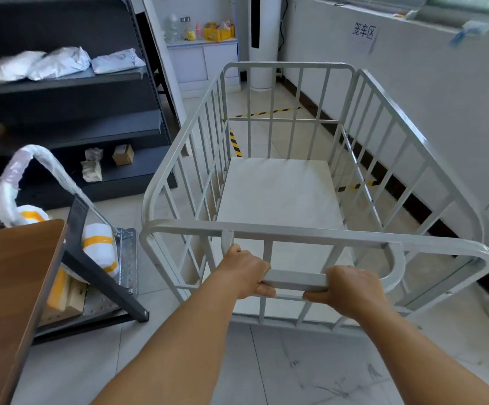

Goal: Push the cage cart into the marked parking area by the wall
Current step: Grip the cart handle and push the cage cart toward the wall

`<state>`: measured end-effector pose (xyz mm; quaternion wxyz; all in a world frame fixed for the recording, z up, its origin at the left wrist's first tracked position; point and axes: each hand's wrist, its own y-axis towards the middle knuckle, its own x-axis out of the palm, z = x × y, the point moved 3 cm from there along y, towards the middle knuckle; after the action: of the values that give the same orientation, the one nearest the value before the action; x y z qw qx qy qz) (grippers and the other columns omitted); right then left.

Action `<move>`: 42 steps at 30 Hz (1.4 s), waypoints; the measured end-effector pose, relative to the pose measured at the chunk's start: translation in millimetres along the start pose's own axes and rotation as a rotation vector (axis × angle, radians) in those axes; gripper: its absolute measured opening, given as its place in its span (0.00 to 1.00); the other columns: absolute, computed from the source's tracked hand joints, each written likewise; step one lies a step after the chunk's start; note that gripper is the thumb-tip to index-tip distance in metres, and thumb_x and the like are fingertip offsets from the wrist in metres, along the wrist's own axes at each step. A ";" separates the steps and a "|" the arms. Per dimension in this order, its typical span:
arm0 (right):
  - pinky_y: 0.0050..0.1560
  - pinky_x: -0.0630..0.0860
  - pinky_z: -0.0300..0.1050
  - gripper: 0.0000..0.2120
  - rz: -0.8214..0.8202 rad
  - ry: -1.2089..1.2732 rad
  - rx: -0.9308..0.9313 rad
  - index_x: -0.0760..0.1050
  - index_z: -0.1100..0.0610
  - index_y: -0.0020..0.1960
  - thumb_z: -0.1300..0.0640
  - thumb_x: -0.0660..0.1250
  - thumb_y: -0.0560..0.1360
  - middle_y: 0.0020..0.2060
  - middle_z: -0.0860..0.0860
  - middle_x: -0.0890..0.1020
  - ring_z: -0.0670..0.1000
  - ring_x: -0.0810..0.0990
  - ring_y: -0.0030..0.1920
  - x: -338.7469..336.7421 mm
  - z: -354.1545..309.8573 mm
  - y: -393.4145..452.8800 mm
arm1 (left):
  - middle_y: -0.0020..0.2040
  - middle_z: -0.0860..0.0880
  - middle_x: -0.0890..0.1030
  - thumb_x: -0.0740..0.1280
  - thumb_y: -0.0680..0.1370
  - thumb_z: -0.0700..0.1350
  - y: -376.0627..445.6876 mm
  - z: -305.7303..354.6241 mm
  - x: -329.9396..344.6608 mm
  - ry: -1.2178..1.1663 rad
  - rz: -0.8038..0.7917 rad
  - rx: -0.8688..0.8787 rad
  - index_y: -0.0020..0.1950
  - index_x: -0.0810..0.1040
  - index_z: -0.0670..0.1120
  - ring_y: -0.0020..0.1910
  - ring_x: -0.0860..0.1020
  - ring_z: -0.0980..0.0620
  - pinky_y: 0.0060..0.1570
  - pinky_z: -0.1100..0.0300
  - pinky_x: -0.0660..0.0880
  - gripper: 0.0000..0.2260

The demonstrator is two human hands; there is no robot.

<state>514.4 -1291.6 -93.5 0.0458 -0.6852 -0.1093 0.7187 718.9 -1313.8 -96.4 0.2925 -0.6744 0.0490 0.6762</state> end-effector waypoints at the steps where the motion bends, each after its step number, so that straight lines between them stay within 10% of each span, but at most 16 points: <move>1: 0.41 0.69 0.44 0.28 0.002 -0.002 0.004 0.76 0.49 0.45 0.25 0.61 0.66 0.39 0.46 0.80 0.51 0.80 0.43 -2.7 -2.3 10.1 | 0.42 0.50 0.80 0.62 0.75 0.66 7.1 -7.7 -3.6 0.009 0.008 0.005 0.48 0.76 0.48 0.46 0.73 0.48 0.54 0.54 0.61 0.21; 42: 0.42 0.68 0.45 0.27 -0.006 0.060 0.038 0.75 0.50 0.44 0.27 0.64 0.66 0.37 0.46 0.77 0.52 0.79 0.43 -110.5 38.0 495.5 | 0.39 0.54 0.76 0.64 0.76 0.60 411.0 -240.4 -175.7 -0.116 -0.017 -0.034 0.45 0.76 0.54 0.46 0.69 0.49 0.53 0.56 0.61 0.11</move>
<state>524.4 -1800.6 -93.2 0.0642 -0.7052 -0.0962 0.6995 727.4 -1821.2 -86.6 0.2891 -0.6395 0.0146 0.7123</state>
